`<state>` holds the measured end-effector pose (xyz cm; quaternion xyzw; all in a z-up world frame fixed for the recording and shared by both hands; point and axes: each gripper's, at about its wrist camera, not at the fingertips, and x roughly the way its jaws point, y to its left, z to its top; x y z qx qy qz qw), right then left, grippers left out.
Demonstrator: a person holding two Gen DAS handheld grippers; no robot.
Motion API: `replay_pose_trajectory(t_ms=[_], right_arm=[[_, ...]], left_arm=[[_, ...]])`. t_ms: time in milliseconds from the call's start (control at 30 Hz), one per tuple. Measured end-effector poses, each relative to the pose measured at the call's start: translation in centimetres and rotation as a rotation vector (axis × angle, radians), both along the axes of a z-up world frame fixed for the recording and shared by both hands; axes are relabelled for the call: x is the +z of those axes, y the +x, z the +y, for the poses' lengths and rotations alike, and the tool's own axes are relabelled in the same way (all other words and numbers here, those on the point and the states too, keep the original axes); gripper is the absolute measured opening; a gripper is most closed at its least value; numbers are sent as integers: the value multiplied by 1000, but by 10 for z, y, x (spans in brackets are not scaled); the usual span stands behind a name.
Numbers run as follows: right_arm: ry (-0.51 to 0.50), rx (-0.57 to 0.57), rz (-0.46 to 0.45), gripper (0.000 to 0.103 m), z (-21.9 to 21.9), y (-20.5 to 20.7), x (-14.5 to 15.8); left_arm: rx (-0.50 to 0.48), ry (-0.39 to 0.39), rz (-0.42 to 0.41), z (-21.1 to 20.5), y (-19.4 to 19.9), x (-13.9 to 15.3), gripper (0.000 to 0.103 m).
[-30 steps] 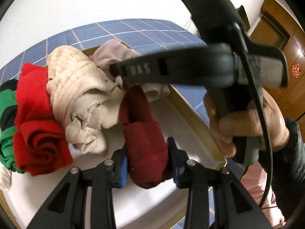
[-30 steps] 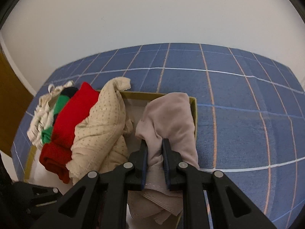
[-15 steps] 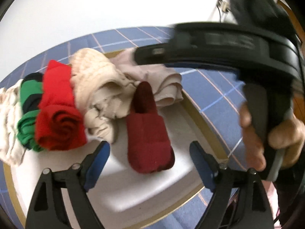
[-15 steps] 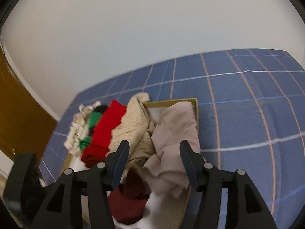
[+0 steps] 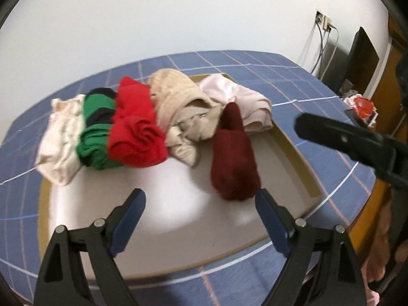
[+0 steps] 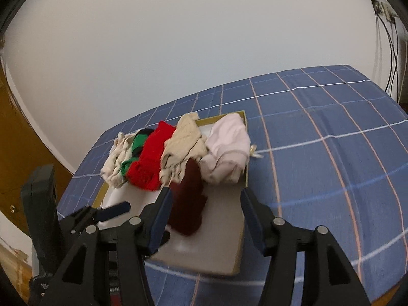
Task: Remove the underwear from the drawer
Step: 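Lower both items into the tray beside the other clothes and open both tools, then move both open tools down from the tray into the open drawer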
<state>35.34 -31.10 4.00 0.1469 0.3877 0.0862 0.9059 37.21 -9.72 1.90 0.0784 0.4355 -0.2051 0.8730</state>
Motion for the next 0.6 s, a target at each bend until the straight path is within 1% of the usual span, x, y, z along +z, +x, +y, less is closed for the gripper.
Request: replay_pose_trajectory(t_ms=[67, 167, 333, 600], right_arm=[[-15, 2, -12, 58, 7, -10, 0], [-23, 3, -39, 58, 14, -29, 2], [-25, -1, -65, 58, 24, -50, 1], [2, -10, -55, 58, 31, -65, -8]], left_arm=[[16, 5, -19, 6, -8, -1, 89], [45, -14, -41, 16, -12, 3, 89], [69, -33, -43, 27, -19, 0, 89], [77, -21, -52, 37, -33, 1, 89]])
